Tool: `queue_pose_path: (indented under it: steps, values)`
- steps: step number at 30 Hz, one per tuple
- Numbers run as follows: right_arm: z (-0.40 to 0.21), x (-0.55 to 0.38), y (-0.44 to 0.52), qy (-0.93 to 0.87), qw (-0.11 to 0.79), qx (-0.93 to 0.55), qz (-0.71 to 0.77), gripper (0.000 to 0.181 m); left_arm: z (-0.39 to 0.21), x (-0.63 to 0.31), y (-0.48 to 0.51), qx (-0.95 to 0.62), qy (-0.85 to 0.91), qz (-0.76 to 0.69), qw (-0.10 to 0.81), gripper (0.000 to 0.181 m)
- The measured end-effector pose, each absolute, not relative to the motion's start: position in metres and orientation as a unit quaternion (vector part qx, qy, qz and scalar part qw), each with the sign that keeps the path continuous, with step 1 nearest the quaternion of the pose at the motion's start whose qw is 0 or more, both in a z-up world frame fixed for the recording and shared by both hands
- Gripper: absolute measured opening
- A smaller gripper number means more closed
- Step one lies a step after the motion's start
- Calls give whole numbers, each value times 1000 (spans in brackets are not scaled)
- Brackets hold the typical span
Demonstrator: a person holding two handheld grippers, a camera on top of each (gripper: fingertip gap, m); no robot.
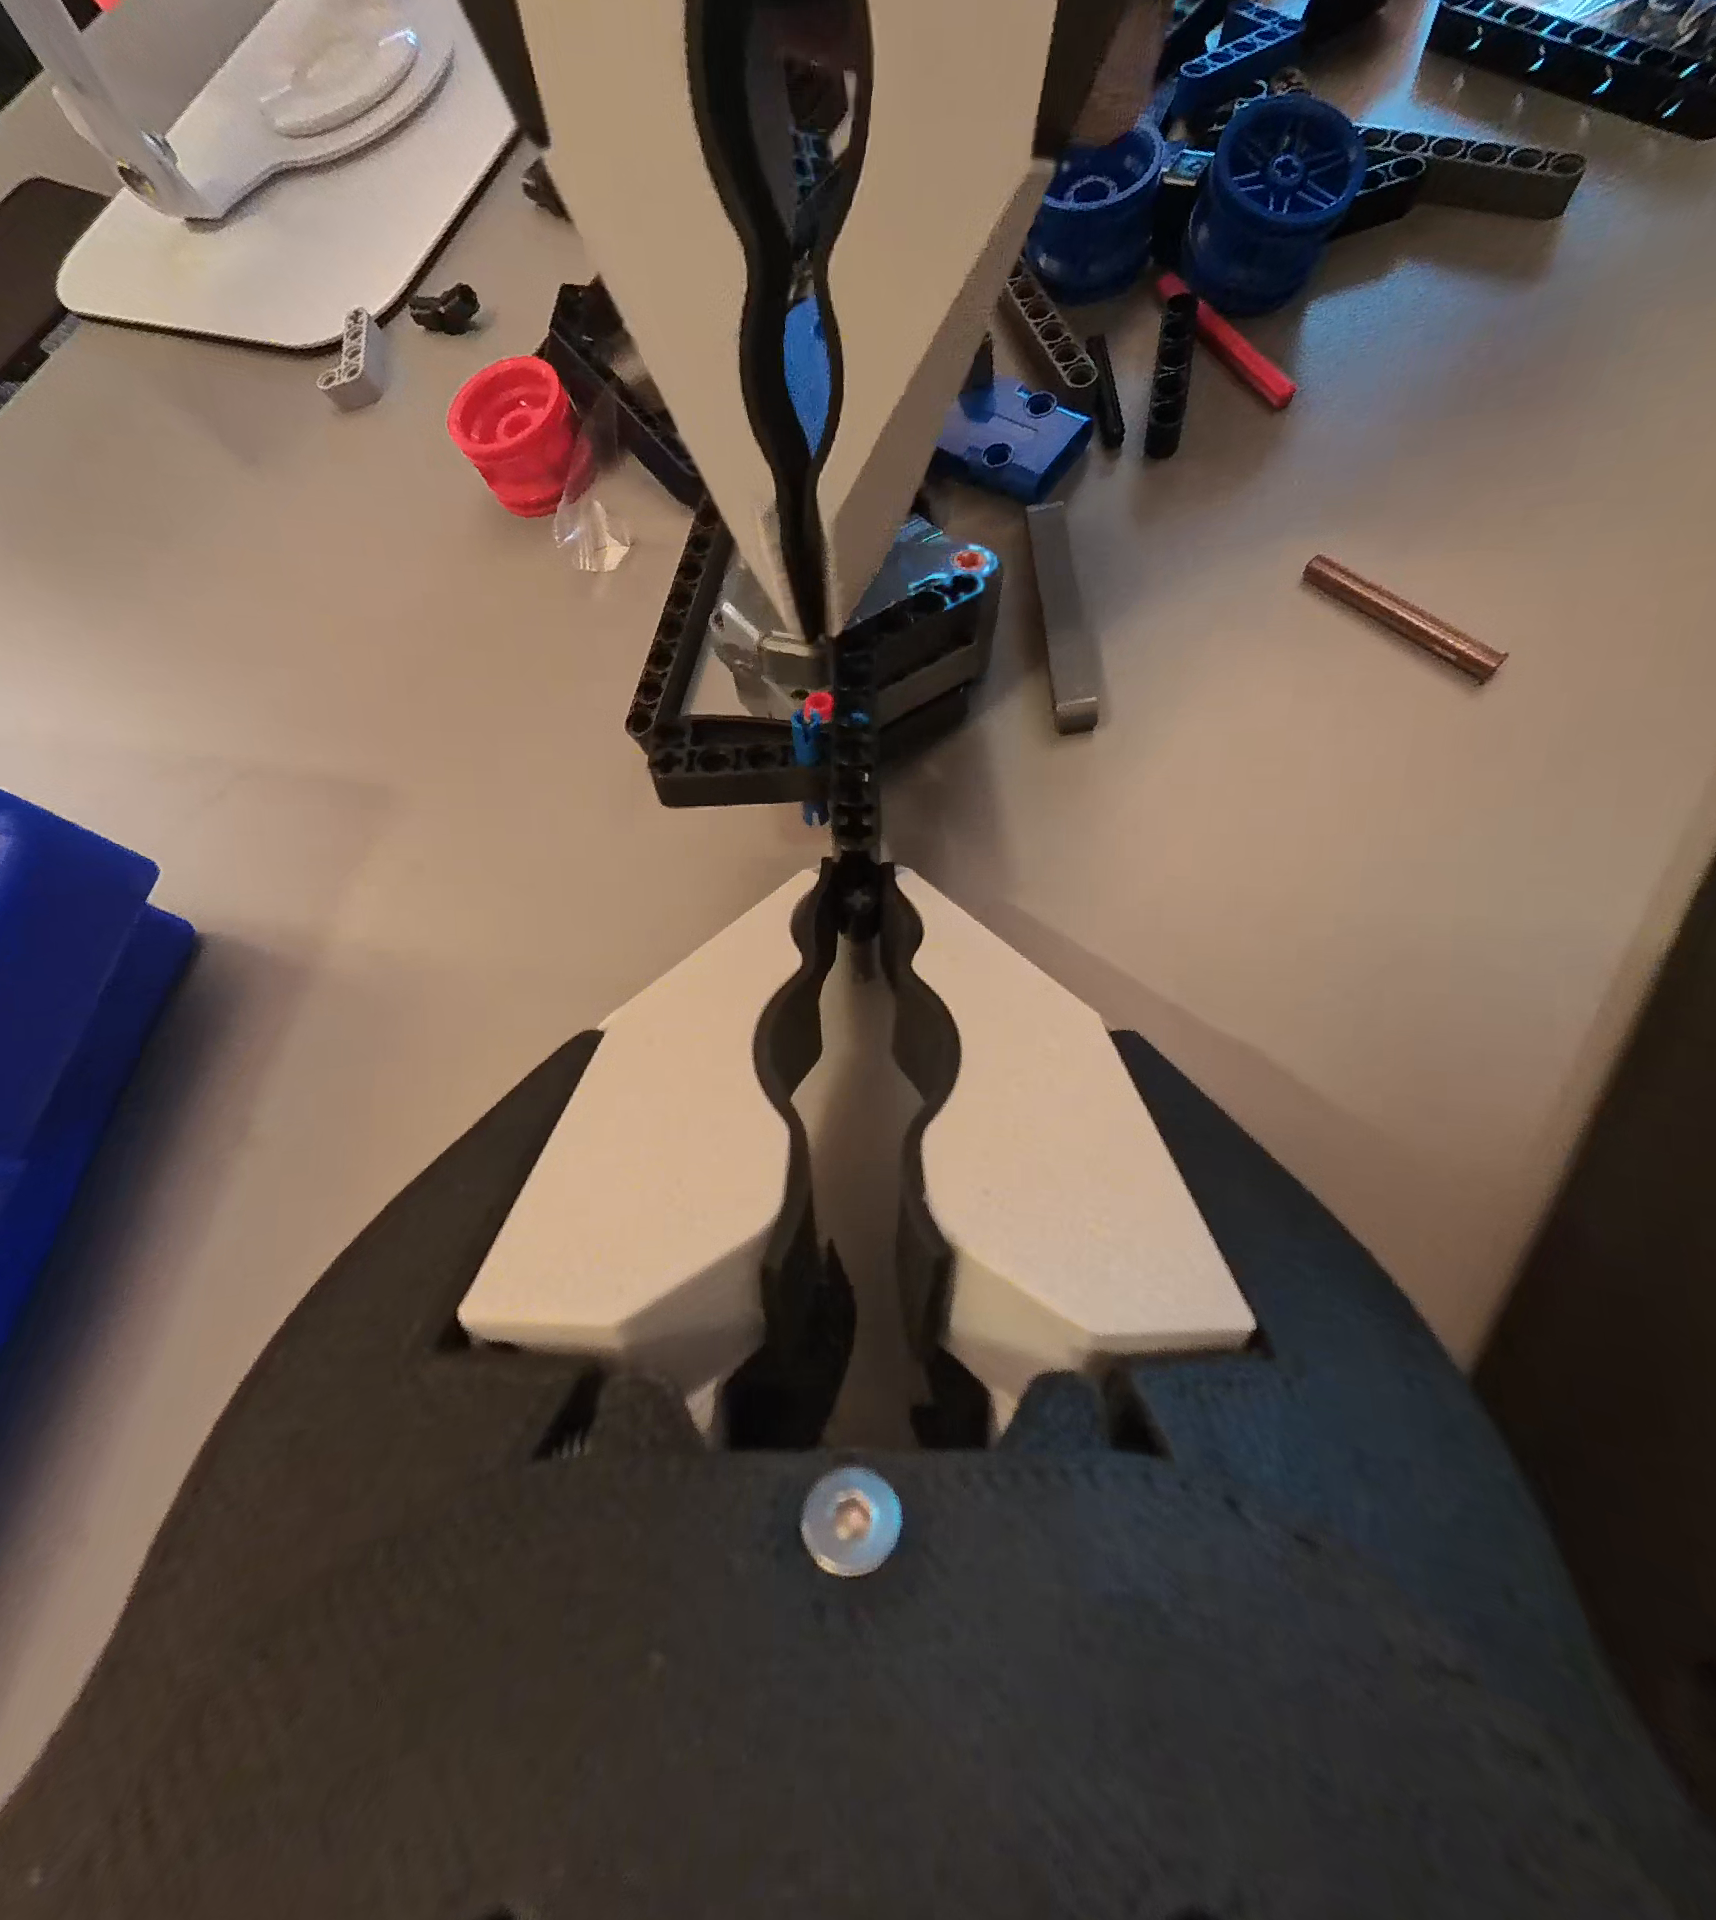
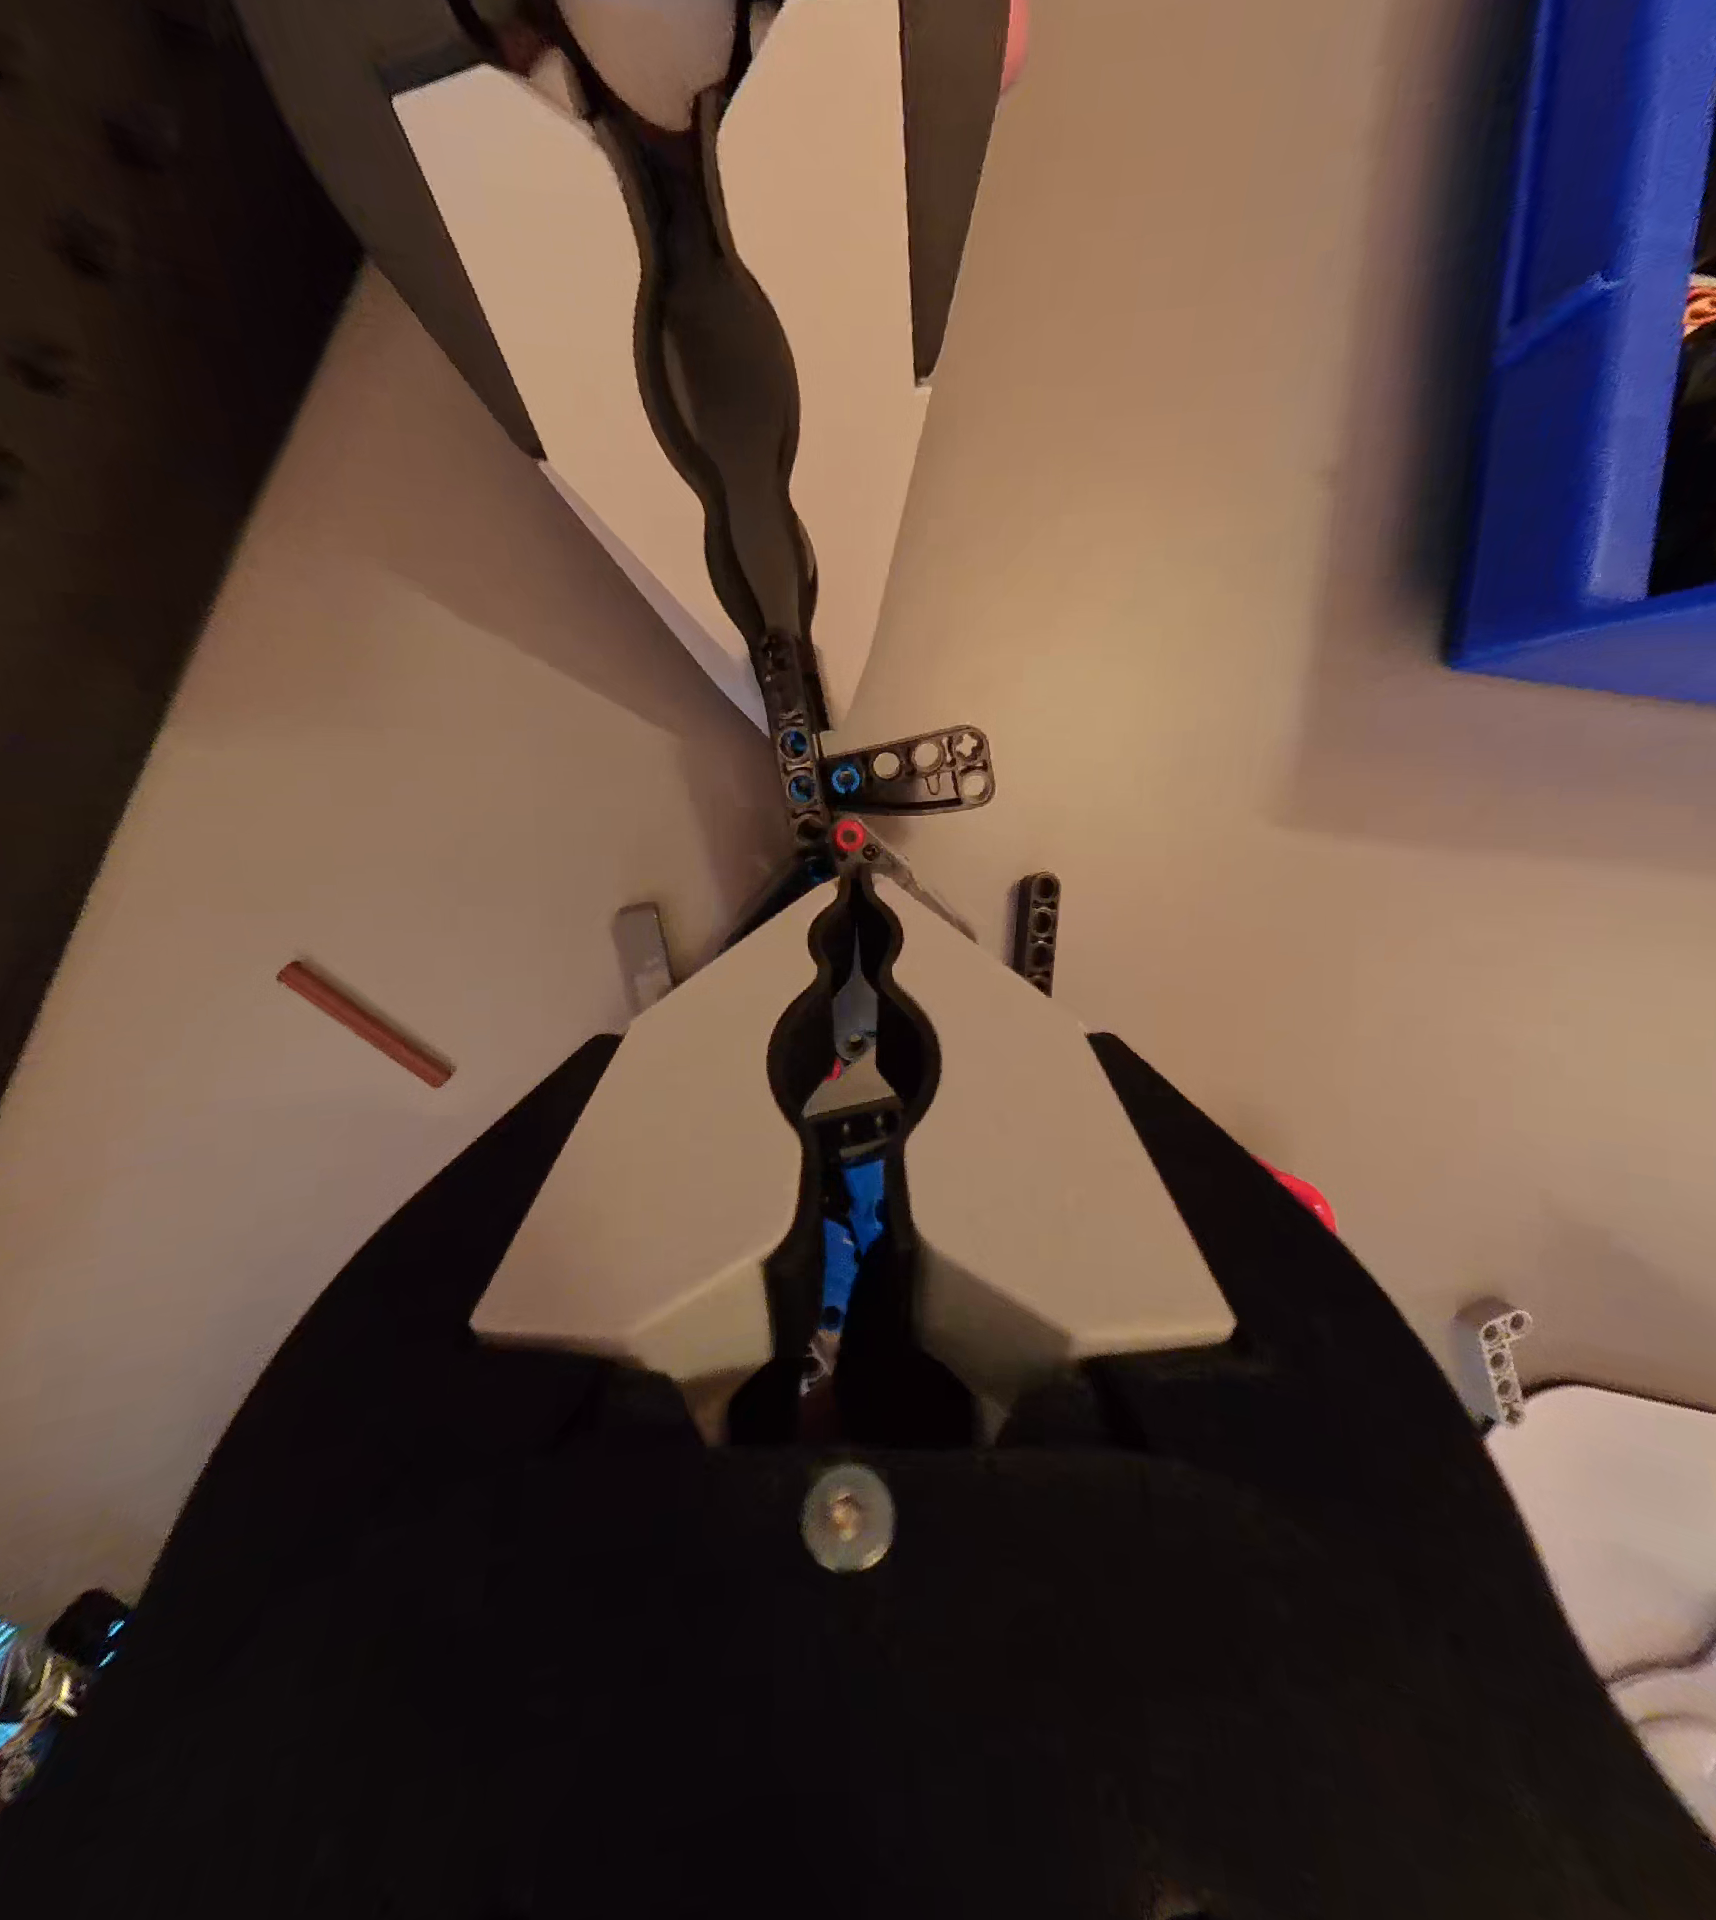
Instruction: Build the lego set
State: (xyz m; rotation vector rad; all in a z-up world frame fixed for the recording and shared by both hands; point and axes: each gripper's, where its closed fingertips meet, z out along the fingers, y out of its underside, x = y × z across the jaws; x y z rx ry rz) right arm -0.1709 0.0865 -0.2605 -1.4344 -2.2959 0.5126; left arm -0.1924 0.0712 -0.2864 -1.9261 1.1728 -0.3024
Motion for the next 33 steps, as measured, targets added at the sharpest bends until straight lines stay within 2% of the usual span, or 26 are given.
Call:
queue_pose_path:
  steps: [14,25,28,33]
  values:
    - [-267,-174,88,-815,132,-535,179,0,-286,-191,72,-773,462,-140,412,5]
    - [-256,-172,88,-788,205,-551,182,0,-287,-192,74,-778,455,-140,409,5]
    - [-256,-160,96,-788,230,-553,143,16,-283,-192,75,-792,425,-173,403,5]
    - [-243,-154,87,-794,329,-502,97,39,-263,-187,78,-812,336,-282,386,5]
